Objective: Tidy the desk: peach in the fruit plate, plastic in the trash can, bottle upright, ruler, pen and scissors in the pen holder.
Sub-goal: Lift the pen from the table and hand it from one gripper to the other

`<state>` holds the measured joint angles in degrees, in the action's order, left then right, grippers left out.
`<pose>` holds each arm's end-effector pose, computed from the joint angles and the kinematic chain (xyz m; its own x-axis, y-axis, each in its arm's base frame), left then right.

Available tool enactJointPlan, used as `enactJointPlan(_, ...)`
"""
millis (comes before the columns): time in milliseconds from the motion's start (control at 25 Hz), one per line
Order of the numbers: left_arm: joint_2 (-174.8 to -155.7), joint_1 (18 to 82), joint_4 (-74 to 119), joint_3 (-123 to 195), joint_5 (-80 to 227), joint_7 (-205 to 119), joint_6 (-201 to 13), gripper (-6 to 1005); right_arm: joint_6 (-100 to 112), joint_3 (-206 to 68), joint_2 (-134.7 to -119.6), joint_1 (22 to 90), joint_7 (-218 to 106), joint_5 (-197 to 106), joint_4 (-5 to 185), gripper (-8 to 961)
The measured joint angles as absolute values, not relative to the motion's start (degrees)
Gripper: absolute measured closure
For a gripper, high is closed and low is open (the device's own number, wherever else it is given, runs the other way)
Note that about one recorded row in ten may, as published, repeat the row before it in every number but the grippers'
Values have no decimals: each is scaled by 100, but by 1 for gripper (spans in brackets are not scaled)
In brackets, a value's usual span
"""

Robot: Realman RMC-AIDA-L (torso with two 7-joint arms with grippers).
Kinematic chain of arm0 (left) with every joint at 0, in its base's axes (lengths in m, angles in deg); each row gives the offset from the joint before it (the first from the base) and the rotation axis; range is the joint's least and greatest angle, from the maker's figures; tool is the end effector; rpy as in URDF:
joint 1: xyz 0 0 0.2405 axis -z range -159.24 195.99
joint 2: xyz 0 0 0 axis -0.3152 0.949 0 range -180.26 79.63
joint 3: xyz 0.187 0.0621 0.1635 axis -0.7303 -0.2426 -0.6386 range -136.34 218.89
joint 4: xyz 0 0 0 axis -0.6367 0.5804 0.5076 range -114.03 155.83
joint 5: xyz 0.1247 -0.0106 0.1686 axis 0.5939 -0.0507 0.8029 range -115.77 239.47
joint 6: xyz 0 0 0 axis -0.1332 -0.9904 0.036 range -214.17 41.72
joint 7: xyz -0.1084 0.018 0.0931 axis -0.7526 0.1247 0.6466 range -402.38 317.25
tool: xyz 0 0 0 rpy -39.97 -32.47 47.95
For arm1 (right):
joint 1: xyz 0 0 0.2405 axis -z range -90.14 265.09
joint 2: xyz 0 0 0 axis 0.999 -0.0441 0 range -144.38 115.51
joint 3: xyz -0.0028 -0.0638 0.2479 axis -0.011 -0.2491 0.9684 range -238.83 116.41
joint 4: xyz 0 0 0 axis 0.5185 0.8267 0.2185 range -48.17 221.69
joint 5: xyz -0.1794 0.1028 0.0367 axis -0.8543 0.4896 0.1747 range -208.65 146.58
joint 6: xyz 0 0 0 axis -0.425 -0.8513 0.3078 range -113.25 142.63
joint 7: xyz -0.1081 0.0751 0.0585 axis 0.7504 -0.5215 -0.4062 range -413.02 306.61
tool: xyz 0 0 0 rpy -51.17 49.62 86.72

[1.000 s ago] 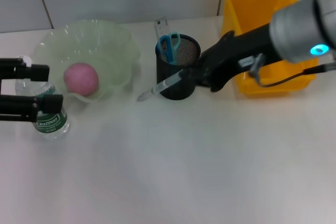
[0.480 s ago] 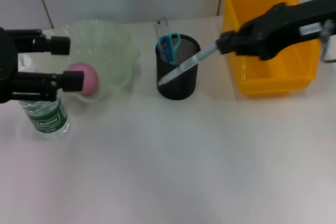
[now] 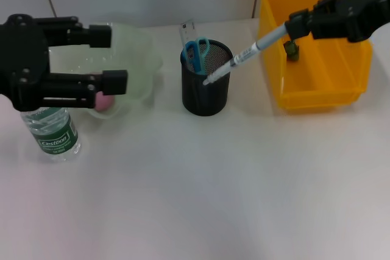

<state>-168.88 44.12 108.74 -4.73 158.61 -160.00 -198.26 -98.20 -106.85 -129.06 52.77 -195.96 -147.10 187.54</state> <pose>-0.1365 0.2921 0.1187 0.8429 0.1732 0.5095 0.2374 -0.9694 -0.0632 0.1088 0.3177 0.1476 0.8596 -0.4276 -0.2798 -0.4944 -0.8343 -0.2439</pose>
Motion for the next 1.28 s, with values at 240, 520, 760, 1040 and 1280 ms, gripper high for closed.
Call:
enactJointPlan(240,-16891,4368,10575,-948,15645,-15727,-19474,214,-10454,-10015,-12616,4801,-19720,-14640,18377,855)
enactJointPlan(520,-16887,4463,9660,-1870,15647,-15203,-18747,213,-10885,-9843,-12142,4549,-19705,-14571,17597,855)
enactJointPlan(760,-16894,4476,9012,-2411,15607,-14666,-18205,214,-11019,-9747,-11758,4361,-19606,-14545,16860,855)
enactJointPlan(1040,-16904,4482,8921,-2843,15503,-14561,-17873,213,-11035,-9738,-11511,4261,-19579,-14352,16323,855)
enactJointPlan(1280,-16903,4486,8953,-3220,15439,-14540,-17475,214,-11037,-9710,-11312,4306,-19470,-14144,15667,856)
